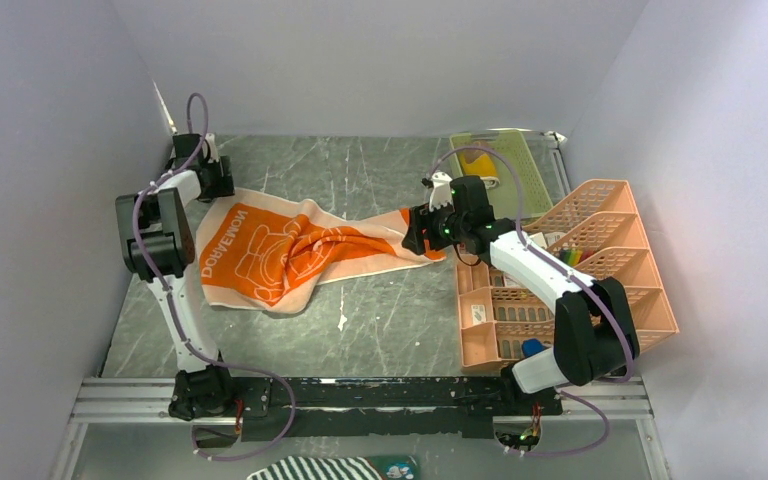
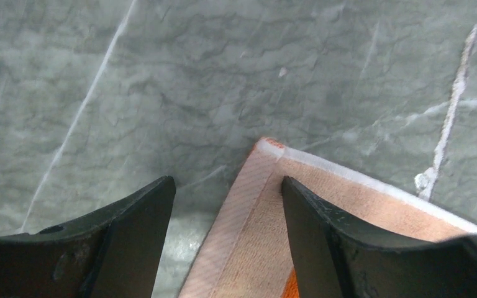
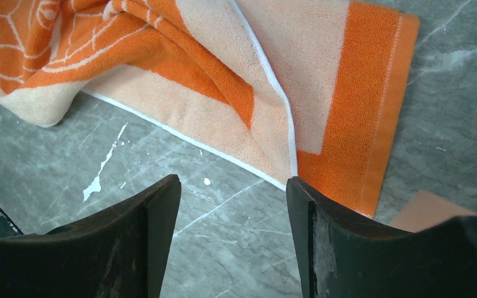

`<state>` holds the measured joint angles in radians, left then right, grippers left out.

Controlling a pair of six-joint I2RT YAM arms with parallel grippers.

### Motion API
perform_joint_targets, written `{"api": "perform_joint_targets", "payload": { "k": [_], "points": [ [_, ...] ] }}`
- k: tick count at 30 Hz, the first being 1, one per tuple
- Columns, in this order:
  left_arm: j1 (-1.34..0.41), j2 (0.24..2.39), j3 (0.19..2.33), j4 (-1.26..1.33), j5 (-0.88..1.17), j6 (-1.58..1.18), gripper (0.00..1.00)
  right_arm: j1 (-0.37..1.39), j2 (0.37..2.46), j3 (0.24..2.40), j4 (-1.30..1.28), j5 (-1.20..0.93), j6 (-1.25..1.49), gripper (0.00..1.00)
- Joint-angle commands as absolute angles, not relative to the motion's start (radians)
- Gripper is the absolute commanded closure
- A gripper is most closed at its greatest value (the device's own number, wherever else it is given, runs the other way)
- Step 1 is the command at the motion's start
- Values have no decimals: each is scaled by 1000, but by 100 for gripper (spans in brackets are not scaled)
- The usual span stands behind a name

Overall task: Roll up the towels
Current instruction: Flatten out the towel at the center of the board.

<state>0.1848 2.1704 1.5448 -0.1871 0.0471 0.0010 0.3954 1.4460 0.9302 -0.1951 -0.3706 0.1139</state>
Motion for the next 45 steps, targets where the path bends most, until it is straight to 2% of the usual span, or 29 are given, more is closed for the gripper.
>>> {"api": "perform_joint_targets", "payload": {
  "k": [1,6,8,10,11,12,13,14,31,45],
  "points": [
    [157,2233,1577,-141,-44,54,25,402,1425,922,-210,-366,106,36],
    [123,2275,1592,-155,-181,84,27,403,1422,916,-219,-349,101,36],
    [108,2291,1597,-163,-245,104,32,404,1423,916,-218,-345,100,36],
    [102,2313,1611,-184,-289,111,46,404,1428,917,-219,-349,100,36],
    [102,2325,1623,-199,-299,108,59,404,1431,919,-217,-351,100,36],
    [101,2335,1635,-214,-311,104,76,404,1433,919,-218,-352,100,36],
    [102,2342,1645,-230,-321,99,87,404,1434,918,-218,-351,99,36],
    [103,2348,1654,-247,-328,90,92,403,1435,917,-216,-348,96,36],
    [197,2177,1710,-462,-340,-21,93,419,1567,1022,-314,-107,15,28],
    [196,2142,1727,-495,-277,-21,93,426,1705,1161,-282,25,-121,25]
  ]
}}
